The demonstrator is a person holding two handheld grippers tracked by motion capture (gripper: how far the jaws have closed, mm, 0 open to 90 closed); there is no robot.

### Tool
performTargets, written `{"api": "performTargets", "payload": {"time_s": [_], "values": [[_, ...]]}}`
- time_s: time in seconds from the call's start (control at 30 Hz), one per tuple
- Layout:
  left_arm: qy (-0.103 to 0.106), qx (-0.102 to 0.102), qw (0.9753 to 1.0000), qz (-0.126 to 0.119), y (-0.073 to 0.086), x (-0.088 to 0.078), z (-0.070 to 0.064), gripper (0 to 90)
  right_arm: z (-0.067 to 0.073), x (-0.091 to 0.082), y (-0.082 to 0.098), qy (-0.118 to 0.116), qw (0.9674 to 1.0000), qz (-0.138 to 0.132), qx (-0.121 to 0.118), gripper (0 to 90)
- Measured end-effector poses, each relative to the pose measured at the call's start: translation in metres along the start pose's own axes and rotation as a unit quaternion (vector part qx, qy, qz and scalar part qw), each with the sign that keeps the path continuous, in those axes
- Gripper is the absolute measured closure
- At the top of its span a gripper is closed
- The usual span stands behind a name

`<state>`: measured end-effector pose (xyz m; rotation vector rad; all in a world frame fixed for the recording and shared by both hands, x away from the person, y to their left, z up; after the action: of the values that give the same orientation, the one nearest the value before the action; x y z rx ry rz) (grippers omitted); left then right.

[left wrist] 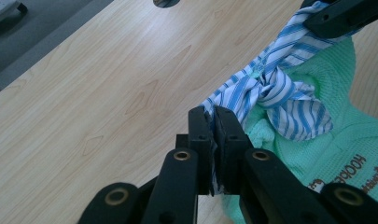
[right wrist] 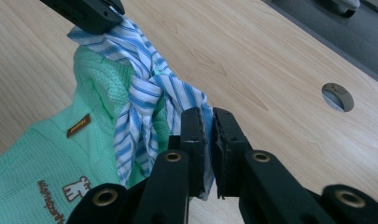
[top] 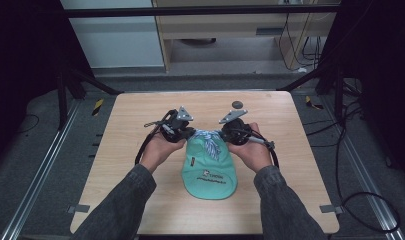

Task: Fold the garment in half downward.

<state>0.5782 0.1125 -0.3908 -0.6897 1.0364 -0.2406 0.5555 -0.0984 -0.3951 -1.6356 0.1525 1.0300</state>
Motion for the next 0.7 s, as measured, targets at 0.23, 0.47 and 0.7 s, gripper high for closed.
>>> {"api": "performTargets", "payload": {"time_s": [0.23,0.47,0.7], "values": [[-0.007,0.005,1.0000,-0.002,-0.008,-0.003,0.006,86.7,-0.003,-0.001,-0.006,0.007,1.0000,-0.007,-0.001,83.6],[-0.012,0.011,0.9999,-0.001,-0.013,-0.003,0.009,86.7,-0.006,-0.002,-0.012,0.010,0.9999,-0.007,-0.002,83.6],[-0.026,0.014,0.9996,0.003,-0.019,0.000,0.016,86.7,-0.011,0.004,-0.019,0.020,0.9997,-0.015,0.002,83.5]]}}
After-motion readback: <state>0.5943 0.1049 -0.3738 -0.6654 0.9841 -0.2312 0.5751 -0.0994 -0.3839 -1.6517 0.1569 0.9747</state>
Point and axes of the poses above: each handheld gripper's, and its own axes: x roughly forward along the jaws, y roughly out of its underside, z roughly to its left, the point moved 1 cm from there along x, roughly forward along the jaws, and after that the axes turned 15 degrees about x, right-handed, at the moved point
